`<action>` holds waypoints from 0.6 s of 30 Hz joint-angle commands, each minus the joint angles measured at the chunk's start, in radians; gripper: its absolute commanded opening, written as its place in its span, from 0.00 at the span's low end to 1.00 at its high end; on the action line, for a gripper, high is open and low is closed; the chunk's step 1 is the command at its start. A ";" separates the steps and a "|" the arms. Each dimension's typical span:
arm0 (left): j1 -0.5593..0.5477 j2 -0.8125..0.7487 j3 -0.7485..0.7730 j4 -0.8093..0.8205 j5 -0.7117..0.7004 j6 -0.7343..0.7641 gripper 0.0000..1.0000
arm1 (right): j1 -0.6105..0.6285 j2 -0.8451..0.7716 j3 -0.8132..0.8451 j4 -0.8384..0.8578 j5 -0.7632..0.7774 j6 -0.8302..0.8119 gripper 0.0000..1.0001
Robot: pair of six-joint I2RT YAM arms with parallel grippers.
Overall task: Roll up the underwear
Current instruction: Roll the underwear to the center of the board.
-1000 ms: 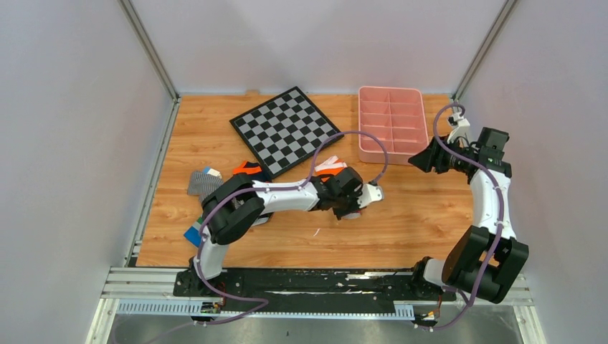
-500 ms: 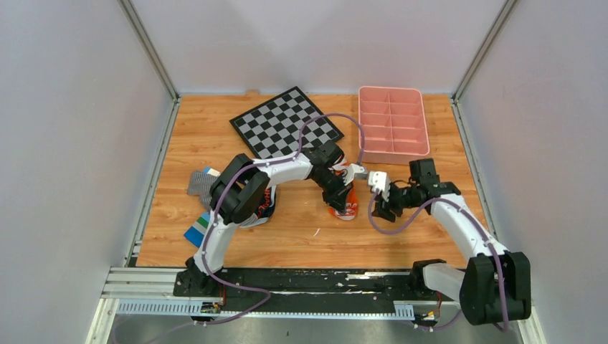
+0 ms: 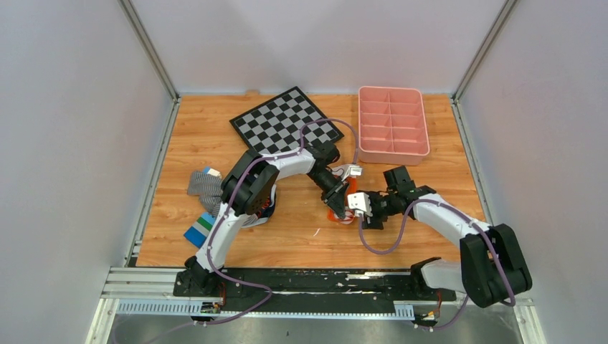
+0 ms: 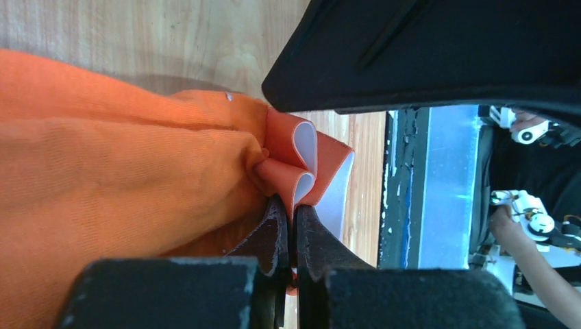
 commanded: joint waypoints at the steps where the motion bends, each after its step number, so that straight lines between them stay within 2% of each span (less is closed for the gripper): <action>1: -0.011 0.054 -0.013 -0.039 -0.061 -0.042 0.00 | 0.047 0.036 0.037 0.060 -0.016 -0.010 0.64; 9: -0.011 0.055 -0.017 -0.014 -0.044 -0.082 0.00 | 0.084 0.056 0.046 0.159 -0.016 0.201 0.64; 18: -0.011 0.059 -0.012 0.006 -0.041 -0.112 0.00 | 0.105 0.085 0.046 0.172 -0.038 0.227 0.64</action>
